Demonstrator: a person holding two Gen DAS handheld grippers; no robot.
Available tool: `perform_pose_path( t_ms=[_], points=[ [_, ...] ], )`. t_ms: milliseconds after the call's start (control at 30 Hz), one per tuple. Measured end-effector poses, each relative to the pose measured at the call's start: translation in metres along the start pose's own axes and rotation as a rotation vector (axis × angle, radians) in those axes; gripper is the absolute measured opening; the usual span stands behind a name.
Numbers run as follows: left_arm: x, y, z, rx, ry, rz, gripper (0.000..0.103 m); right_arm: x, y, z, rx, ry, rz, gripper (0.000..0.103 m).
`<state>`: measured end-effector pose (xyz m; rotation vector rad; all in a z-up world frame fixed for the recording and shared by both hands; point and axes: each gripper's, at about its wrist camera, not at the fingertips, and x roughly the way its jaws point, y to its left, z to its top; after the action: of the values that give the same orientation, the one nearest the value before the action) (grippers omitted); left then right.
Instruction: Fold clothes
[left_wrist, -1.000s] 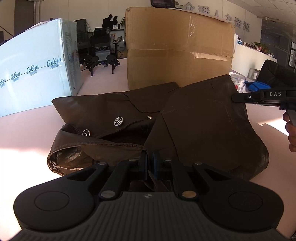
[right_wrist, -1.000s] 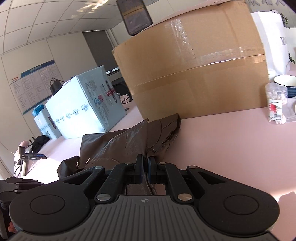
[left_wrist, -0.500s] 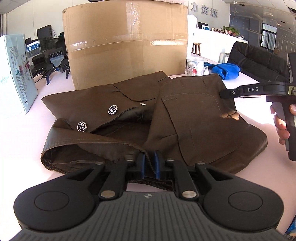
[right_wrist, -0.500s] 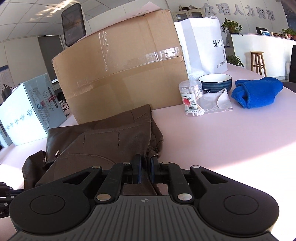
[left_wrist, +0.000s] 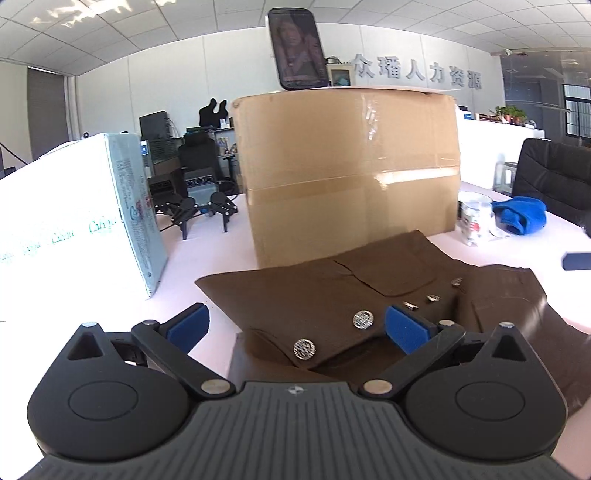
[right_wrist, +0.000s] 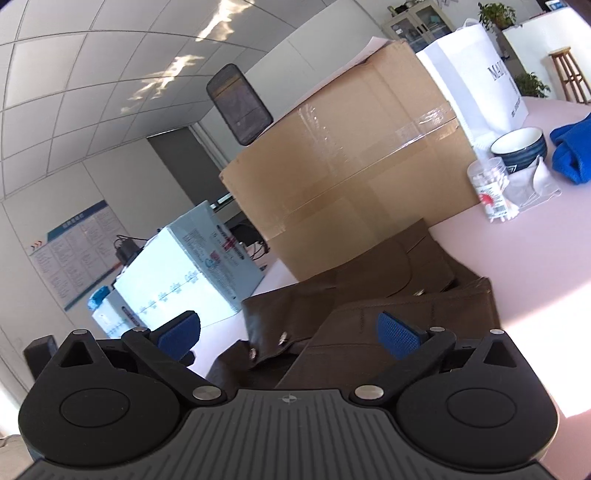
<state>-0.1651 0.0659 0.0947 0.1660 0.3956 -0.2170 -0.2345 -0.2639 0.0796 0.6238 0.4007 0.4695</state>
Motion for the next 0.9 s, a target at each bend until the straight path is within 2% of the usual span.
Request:
perform_pose_path(
  t_ms=[67, 133, 200, 333, 400, 467, 600, 667, 733, 767, 900],
  points=[
    [0.026, 0.010, 0.001, -0.025, 0.043, 0.088, 0.103, 0.001, 0.008, -0.016, 0.056, 0.028, 0.035, 0.103],
    [0.050, 0.021, 0.000, -0.062, 0.090, 0.136, 0.103, 0.006, 0.010, -0.031, 0.134, 0.085, 0.077, 0.103],
    [0.065, 0.035, 0.000, -0.120, 0.146, 0.108, 0.103, 0.013, 0.009, -0.043, 0.204, 0.153, 0.102, 0.103],
    [0.093, 0.051, -0.001, -0.216, 0.277, -0.048, 0.103, 0.032, -0.001, -0.060, 0.328, 0.290, 0.094, 0.103],
    [0.101, 0.045, -0.004, -0.185, 0.305, -0.081, 0.103, 0.038, -0.004, -0.066, 0.367, 0.325, 0.082, 0.103],
    [0.107, 0.034, -0.008, -0.124, 0.302, -0.091, 0.103, 0.041, -0.004, -0.069, 0.382, 0.325, 0.076, 0.103],
    [0.112, 0.023, -0.017, -0.102, 0.353, -0.097, 0.101, 0.043, 0.004, -0.068, 0.350, 0.332, 0.040, 0.103],
    [0.111, 0.012, -0.020, -0.028, 0.371, -0.091, 0.101, 0.034, 0.005, -0.069, 0.344, 0.327, 0.057, 0.103],
    [0.109, 0.001, -0.025, 0.045, 0.361, -0.093, 0.101, 0.028, 0.003, -0.071, 0.381, 0.365, 0.136, 0.103],
    [0.109, -0.001, -0.026, 0.045, 0.360, -0.096, 0.101, 0.029, 0.001, -0.073, 0.395, 0.397, 0.188, 0.103],
    [0.111, -0.004, -0.027, 0.032, 0.368, -0.103, 0.101, 0.034, 0.001, -0.071, 0.408, 0.461, 0.138, 0.103]
  ],
)
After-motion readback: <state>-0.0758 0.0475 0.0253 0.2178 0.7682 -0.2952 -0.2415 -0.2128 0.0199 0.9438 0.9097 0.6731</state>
